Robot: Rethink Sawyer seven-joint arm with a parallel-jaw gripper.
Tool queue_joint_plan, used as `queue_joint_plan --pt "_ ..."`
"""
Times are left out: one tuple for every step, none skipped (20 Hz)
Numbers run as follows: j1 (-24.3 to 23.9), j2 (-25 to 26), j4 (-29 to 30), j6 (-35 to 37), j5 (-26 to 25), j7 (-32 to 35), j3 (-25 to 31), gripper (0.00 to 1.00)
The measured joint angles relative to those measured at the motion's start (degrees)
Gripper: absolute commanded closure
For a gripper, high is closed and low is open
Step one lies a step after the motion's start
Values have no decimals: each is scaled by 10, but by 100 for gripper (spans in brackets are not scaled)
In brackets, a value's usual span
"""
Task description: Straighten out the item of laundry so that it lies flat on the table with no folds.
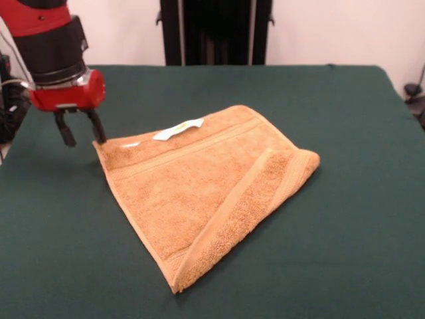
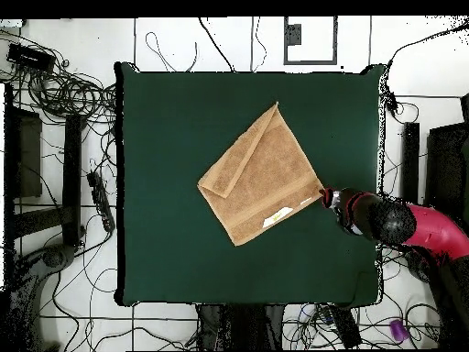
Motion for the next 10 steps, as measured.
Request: queue_joint_plan --pt "4 -10 0 6 0 0 -8 0" --pt "7 -17 0 12 0 0 -14 0" --pt "13 -29 0 24 1 0 -23 0" --pt "16 -36 0 30 2 0 -27 0" --pt "23 -52 1 44 8 0 -37 0" --pt "24 -56 1 47 11 0 -39 0" --pt "26 -60 1 49 14 0 -42 0" --pt "30 -67 2 52 20 0 -47 0" --pt "34 -73 3 53 26 0 -51 0" --pt "38 -78 4 53 32 0 -55 0"
